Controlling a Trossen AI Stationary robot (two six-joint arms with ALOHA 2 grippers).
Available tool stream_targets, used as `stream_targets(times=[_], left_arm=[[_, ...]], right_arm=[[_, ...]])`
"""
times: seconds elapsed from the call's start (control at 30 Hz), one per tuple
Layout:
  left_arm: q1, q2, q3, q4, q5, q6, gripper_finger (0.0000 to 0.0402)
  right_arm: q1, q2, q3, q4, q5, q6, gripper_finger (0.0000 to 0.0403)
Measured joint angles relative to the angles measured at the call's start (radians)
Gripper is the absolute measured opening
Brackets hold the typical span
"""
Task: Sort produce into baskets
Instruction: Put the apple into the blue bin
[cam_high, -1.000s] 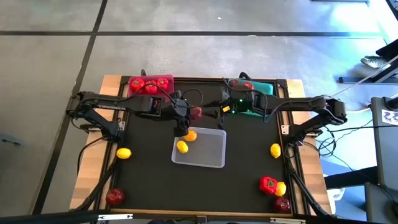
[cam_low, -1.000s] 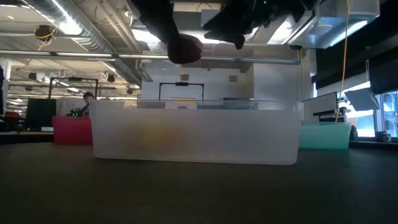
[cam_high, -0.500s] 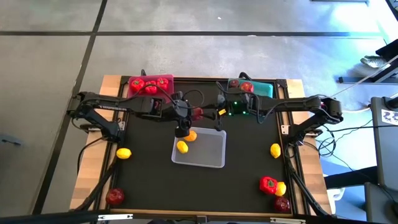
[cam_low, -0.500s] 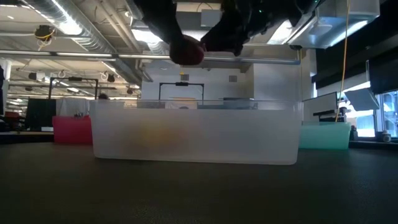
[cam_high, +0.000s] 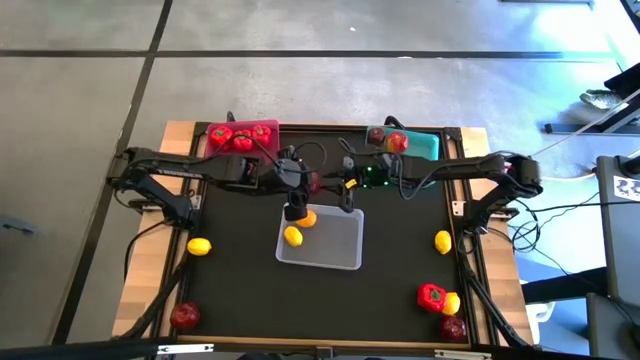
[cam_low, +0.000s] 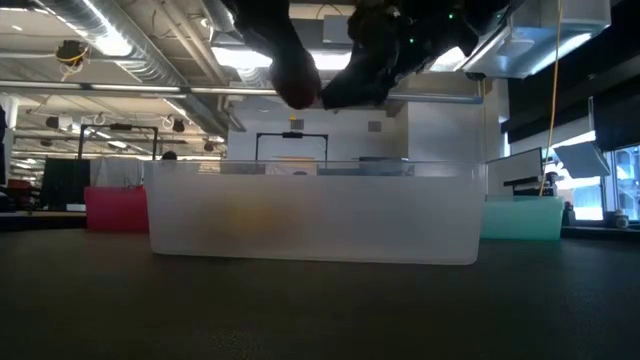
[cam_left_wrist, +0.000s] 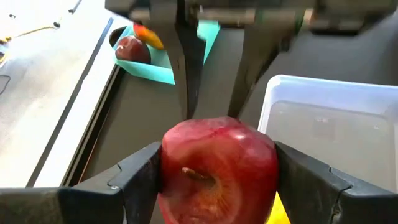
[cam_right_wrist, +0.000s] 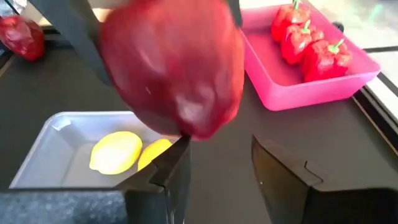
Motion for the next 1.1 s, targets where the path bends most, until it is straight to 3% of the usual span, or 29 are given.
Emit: stream_targets(times=[0.3, 0.53, 0.7, 0.8, 1.1], left_arm=[[0.000, -0.003, 0.005, 0.023, 0.010, 0.015, 0.0268], [0.000, -0.001, 0.005, -0.021, 0.009, 0.002, 0.0268], [0.000, -0.001, 0.004, -0.012, 0.008, -0.003, 0.0268], [0.000, -0.001, 0.004, -0.001, 0.005, -0.004, 0.0268], [-0.001, 0.000, 0.002, -0.009, 0.009, -0.014, 0.0268]], right_arm=[[0.000, 0.027, -0.002, 0.015, 0.009, -0.001, 0.0166], [0.001, -0.087, 0.000, -0.166, 0.004, -0.020, 0.0166], [0.001, -0.116, 0.001, -0.104, -0.071, 0.009, 0.0171], [0.001, -0.099, 0.001, -0.041, -0.096, 0.013, 0.0197], [0.052, -0.031, 0.001, 0.049, -0.103, 0.007, 0.0333]])
